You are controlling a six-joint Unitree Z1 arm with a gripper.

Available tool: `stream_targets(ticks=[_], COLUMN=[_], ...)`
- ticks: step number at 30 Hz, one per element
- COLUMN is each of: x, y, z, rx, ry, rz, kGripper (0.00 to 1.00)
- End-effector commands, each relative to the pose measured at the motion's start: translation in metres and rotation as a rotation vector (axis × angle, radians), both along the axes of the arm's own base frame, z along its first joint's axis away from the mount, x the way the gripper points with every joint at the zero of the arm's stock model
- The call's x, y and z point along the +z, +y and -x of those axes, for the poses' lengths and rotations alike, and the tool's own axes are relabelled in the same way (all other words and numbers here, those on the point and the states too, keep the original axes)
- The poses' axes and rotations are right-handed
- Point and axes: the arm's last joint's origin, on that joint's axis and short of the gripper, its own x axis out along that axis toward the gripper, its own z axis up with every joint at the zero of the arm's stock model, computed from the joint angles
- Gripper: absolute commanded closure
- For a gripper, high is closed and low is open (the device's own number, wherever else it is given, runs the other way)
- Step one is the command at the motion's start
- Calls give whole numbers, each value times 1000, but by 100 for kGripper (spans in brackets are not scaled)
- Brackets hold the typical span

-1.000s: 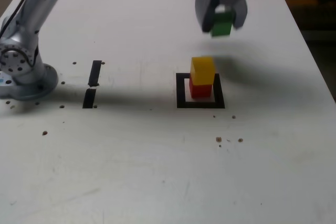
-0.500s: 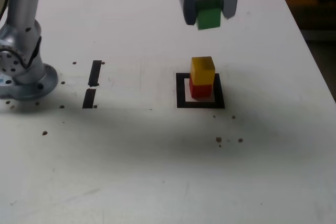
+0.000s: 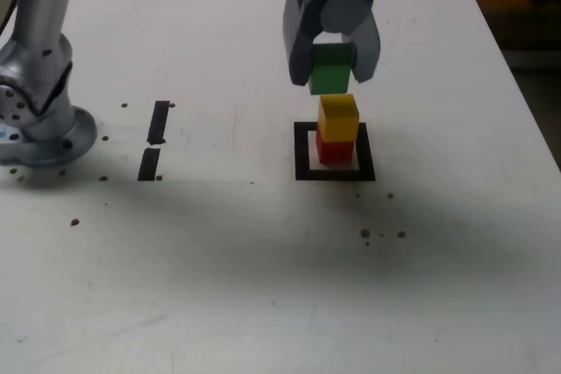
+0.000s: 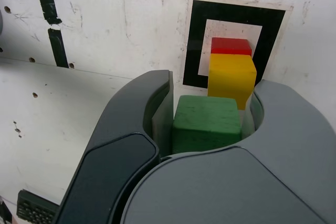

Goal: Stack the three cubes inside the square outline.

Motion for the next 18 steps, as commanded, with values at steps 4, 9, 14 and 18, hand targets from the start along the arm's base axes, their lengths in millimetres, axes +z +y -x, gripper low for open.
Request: stream_targets(ticks=[4,9,14,18], x=[-14,-18,-18,-17], y=[-8,-11,-10,-10], z=[-10,-13,-12,-11], rx=[-15,-13,-15,-17], ry=[13,-6,-5,-7], rz=[-16,-15,-16,-9], kGripper=[84,84,84,83])
